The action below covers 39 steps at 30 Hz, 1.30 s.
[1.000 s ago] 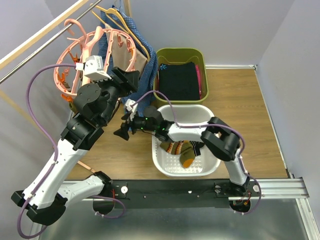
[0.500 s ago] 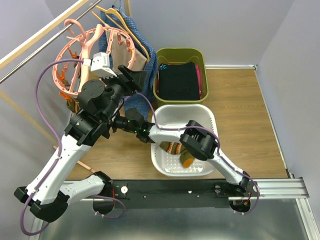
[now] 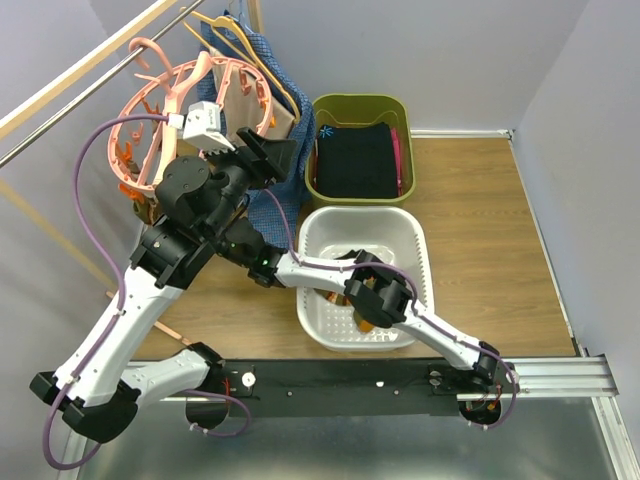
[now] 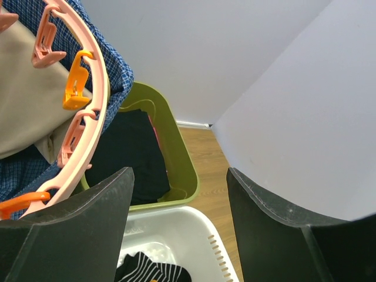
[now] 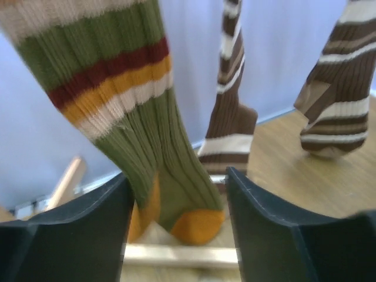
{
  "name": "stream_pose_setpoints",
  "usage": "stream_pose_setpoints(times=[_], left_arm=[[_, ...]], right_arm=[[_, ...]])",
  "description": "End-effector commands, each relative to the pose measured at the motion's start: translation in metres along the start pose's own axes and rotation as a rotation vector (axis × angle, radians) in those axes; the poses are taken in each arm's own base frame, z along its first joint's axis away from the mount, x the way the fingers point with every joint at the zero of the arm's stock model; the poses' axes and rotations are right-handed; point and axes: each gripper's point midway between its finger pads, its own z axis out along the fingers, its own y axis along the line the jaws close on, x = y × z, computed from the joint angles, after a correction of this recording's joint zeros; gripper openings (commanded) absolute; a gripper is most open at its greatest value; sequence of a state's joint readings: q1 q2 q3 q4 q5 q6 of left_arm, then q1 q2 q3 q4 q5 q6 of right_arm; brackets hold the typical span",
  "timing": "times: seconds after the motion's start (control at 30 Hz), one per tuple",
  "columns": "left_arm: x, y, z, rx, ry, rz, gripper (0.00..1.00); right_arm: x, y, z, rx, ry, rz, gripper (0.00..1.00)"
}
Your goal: Remove the socks clipped to the hanger
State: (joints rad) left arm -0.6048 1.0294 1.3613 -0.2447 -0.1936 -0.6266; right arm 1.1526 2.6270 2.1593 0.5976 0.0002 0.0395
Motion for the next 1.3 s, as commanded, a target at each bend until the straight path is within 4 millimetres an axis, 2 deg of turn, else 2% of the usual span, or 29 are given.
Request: stream_pose_setpoints(times=[0.0,0.03,0.07,0.13,0.17,0.2,0.23,0.27,0.3,0.33,0.37,0.4,0.43,0.47,0.5,0.53,0.57,0.6,0.67,0.77,1.0,1.07,1.1,1.13,1.2,1.23,1.27], left_arm=[[-0.018,-0.014,-0.008,0.055,-0.039,-0.014,0.73],[-0.018,-0.013,-0.008,0.055,-0.036,-0.013,0.73],[-0.019,-0.014,-0.009,0.057,-0.039,-0.014,0.73],[-0.022,-0.014,-0.011,0.059,-0.045,-0.012,0.73],[-0.023,-0.015,-0.013,0.065,-0.048,-0.011,0.73],[-0.024,-0.015,-0.014,0.067,-0.049,-0.009,0.74],[-0.027,-0.020,-0.019,0.090,-0.054,0.000,0.74],[-0.030,-0.022,-0.021,0.100,-0.059,0.004,0.74],[-0.032,-0.025,-0.025,0.115,-0.062,0.009,0.74],[-0.035,-0.027,-0.030,0.130,-0.064,0.019,0.74],[-0.040,-0.030,-0.035,0.140,-0.072,0.021,0.74],[-0.044,-0.033,-0.039,0.149,-0.079,0.022,0.74],[-0.050,-0.038,-0.048,0.175,-0.085,0.023,0.74],[-0.056,-0.043,-0.055,0.194,-0.098,0.021,0.74],[-0.061,-0.047,-0.061,0.213,-0.108,0.020,0.74],[-0.068,-0.055,-0.074,0.251,-0.126,0.018,0.74],[-0.073,-0.058,-0.082,0.269,-0.138,0.015,0.74],[-0.078,-0.062,-0.090,0.287,-0.152,0.014,0.74],[-0.095,-0.069,-0.113,0.320,-0.201,0.007,0.74],[-0.114,-0.075,-0.143,0.349,-0.246,0.000,0.74],[-0.141,-0.066,-0.191,0.299,-0.318,0.001,0.73],[-0.146,-0.060,-0.203,0.272,-0.334,0.001,0.73],[-0.148,-0.059,-0.208,0.270,-0.337,0.000,0.73],[-0.148,-0.054,-0.213,0.251,-0.341,0.003,0.73],[-0.151,-0.052,-0.221,0.246,-0.352,-0.002,0.73],[-0.151,-0.052,-0.225,0.253,-0.352,-0.002,0.73],[-0.150,-0.052,-0.227,0.256,-0.349,0.003,0.73]], right_arm=[[0.022,-0.006,0.005,0.050,0.016,0.004,0.54],[0.020,-0.001,0.005,0.036,0.012,0.000,0.39],[0.020,0.002,0.004,0.026,0.014,-0.001,0.30],[0.008,0.014,0.003,-0.010,0.001,-0.007,0.20],[0.014,0.019,-0.002,-0.020,0.020,-0.012,0.09],[-0.004,0.023,-0.003,-0.027,-0.001,-0.015,0.04],[-0.009,0.028,-0.007,-0.034,-0.001,-0.020,0.01],[-0.001,0.029,-0.013,-0.035,0.026,-0.022,0.01],[-0.002,0.036,-0.018,-0.067,0.039,-0.022,0.01],[-0.027,0.040,-0.021,-0.081,0.019,-0.014,0.01],[-0.032,0.047,-0.025,-0.107,0.026,-0.007,0.01],[-0.024,0.051,-0.033,-0.126,0.069,0.002,0.01],[-0.044,0.057,-0.038,-0.150,0.056,0.014,0.01],[-0.051,0.065,-0.042,-0.194,0.064,0.019,0.01],[-0.047,0.070,-0.048,-0.212,0.111,0.025,0.01],[-0.050,0.079,-0.053,-0.234,0.123,0.029,0.01],[-0.068,0.086,-0.058,-0.267,0.112,0.028,0.01],[-0.067,0.092,-0.064,-0.291,0.139,0.030,0.01],[-0.083,0.107,-0.071,-0.324,0.143,0.032,0.01],[-0.090,0.125,-0.082,-0.381,0.184,0.053,0.01],[-0.120,0.178,-0.108,-0.525,0.239,0.070,0.01],[-0.135,0.193,-0.118,-0.572,0.229,0.096,0.01],[-0.136,0.194,-0.123,-0.580,0.239,0.108,0.01],[-0.148,0.197,-0.130,-0.596,0.229,0.126,0.01],[-0.158,0.203,-0.141,-0.635,0.211,0.142,0.01],[-0.149,0.202,-0.148,-0.632,0.237,0.152,0.01],[-0.164,0.199,-0.153,-0.623,0.215,0.148,0.01]])
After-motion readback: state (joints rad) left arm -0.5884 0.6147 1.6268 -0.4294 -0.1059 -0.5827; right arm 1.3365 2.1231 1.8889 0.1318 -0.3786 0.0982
